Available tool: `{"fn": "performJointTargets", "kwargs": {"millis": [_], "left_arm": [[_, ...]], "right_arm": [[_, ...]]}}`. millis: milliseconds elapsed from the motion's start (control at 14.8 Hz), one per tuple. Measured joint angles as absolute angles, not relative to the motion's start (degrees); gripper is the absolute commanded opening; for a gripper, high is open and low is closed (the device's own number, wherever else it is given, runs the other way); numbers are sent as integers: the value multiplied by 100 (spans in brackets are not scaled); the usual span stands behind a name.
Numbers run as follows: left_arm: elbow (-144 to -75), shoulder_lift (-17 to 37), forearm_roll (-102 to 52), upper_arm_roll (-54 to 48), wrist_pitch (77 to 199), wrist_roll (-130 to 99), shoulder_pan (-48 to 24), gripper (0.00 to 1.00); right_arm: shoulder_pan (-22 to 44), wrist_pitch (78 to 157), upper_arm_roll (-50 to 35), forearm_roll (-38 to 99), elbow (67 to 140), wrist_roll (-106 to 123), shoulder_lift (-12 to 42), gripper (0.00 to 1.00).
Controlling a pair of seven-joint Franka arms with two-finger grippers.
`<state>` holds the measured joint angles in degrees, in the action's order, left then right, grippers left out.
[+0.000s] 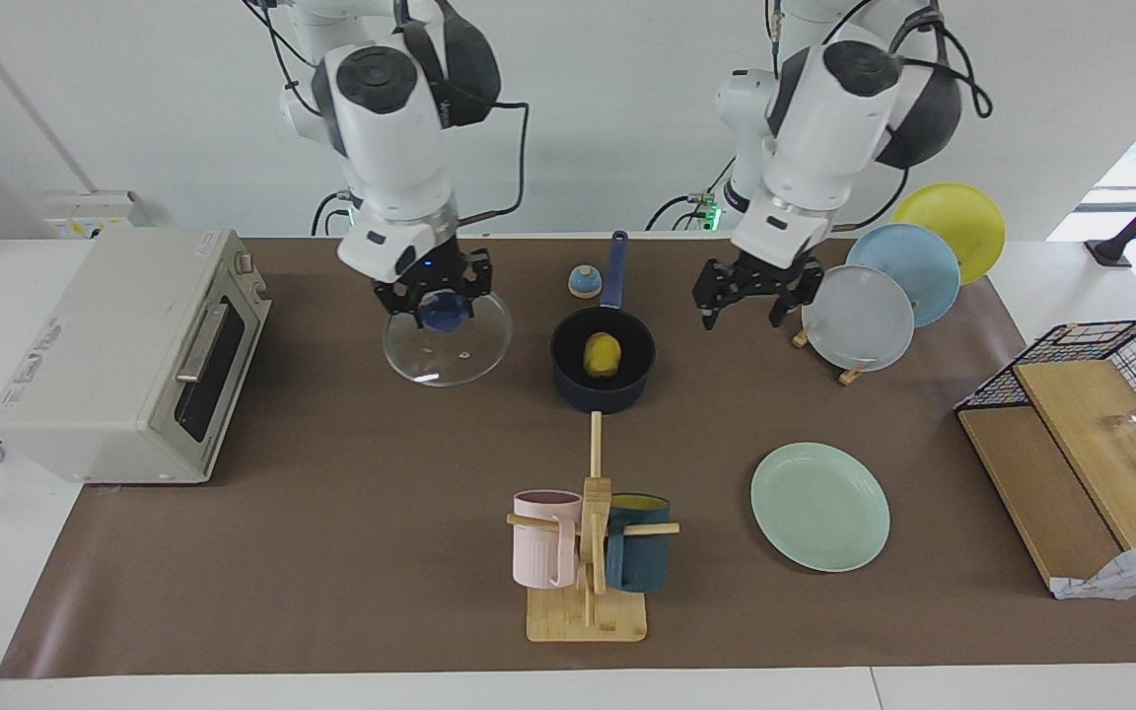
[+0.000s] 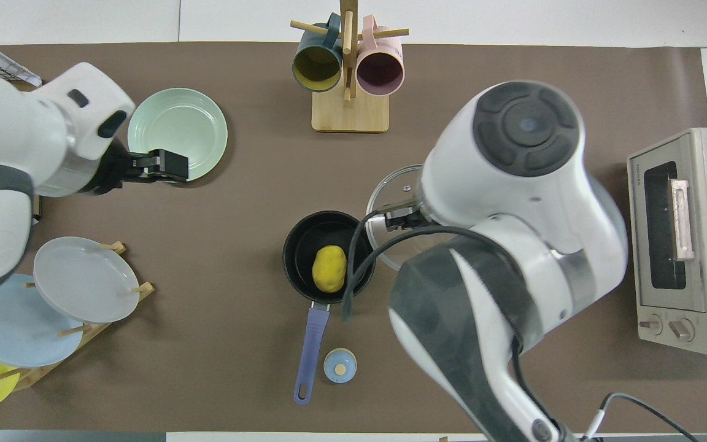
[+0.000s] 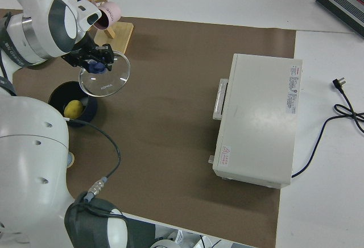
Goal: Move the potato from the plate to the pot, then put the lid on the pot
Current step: 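Withdraw the left gripper while the right gripper carries the glass lid over the pot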
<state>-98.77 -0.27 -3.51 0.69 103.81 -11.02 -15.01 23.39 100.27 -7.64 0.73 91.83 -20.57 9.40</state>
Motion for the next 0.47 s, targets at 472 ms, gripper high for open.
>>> {"fn": "performJointTargets", "kwargs": {"millis": [472], "left_arm": [[-9454,-146,-168,63,9562,0,-688,100]], "right_arm": [[3311,10773,-770,73,9195,-3183,1628,0]]}}
